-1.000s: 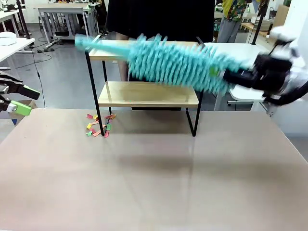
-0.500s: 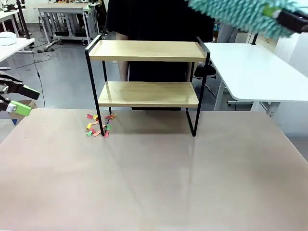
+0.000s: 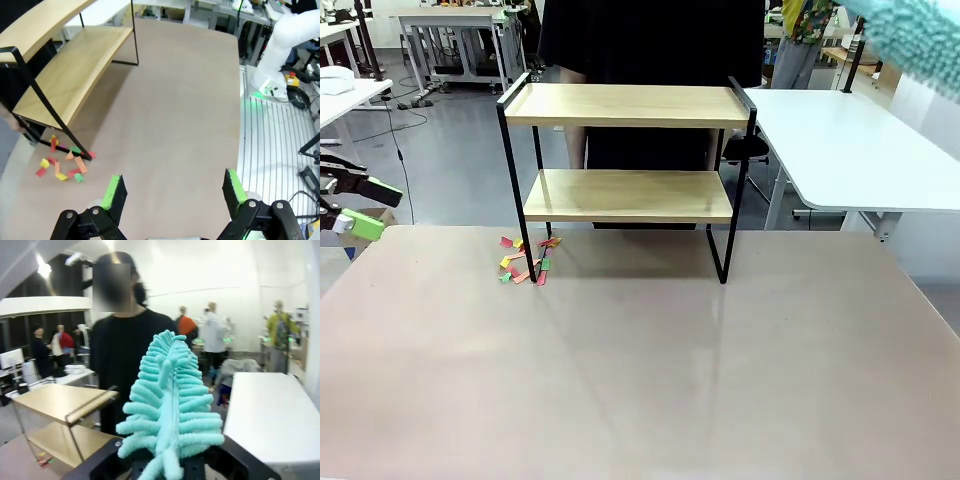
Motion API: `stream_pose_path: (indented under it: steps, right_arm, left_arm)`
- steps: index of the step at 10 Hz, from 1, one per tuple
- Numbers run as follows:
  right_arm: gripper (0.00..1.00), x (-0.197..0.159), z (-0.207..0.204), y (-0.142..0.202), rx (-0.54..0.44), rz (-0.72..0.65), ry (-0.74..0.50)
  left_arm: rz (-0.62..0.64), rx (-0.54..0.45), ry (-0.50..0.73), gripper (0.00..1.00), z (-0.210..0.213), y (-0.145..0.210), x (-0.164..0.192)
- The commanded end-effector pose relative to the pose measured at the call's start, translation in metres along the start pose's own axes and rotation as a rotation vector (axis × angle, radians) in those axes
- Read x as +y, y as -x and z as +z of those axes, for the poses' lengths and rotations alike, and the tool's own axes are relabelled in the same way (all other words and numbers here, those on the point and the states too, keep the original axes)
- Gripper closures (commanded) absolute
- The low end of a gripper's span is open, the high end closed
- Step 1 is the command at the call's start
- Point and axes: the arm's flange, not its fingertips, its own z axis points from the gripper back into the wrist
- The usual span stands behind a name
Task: Clean the shelf.
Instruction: Hand the Duster back to the human.
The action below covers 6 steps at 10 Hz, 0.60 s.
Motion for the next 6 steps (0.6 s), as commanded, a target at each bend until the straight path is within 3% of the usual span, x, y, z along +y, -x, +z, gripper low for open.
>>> stream_pose_path:
  steps: [1, 6]
  right_arm:
    - [0.83, 0.005, 0.0, 0.03, 0.0, 0.026, 0.086]
    - [0.83, 0.001, 0.013, 0.119, 0.142, -0.045, 0.133]
  left_arm:
    - [0.002, -0.016, 0.006, 0.0, 0.001, -0.002, 0.001]
    - [0.002, -0.016, 0.006, 0.0, 0.001, -0.002, 0.001]
